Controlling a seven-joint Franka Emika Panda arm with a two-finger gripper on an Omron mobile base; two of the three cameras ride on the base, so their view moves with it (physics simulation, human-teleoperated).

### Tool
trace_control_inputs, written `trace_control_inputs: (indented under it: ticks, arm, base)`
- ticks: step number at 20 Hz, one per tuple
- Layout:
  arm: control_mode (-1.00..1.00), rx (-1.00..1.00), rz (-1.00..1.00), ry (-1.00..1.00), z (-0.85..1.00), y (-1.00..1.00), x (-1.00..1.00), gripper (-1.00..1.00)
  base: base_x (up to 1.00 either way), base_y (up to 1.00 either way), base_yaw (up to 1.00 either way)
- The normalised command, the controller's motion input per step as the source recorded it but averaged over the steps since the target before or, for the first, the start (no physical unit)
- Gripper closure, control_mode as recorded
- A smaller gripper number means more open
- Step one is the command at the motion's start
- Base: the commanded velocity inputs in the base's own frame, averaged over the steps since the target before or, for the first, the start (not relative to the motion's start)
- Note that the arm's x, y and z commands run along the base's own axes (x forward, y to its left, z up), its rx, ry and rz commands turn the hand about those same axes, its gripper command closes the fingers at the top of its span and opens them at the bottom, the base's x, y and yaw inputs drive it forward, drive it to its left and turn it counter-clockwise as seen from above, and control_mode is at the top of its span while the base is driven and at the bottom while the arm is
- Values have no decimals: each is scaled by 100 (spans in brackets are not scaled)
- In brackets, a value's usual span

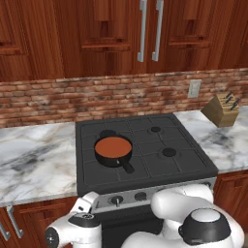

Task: Wait until the marinara sauce is simmered to a deep red color and then turn off the stove.

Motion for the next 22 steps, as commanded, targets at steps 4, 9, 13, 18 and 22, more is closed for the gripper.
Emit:
trace_control_inputs:
  ticks: [4,9,13,18,22]
  arm:
    - [-100,-7,0,-1,-14,10,5,-100]
    - [-100,-4,0,-2,-8,9,13,-100]
    - [-100,0,0,-3,-8,0,19,-100]
    - [-100,0,0,-1,-13,-4,18,-100]
    - [-100,0,0,-1,-21,-3,20,-100]
  base:
    - [0,0,0]
    - [0,0,0]
    - [0,0,0]
    - [0,0,0]
    - [0,0,0]
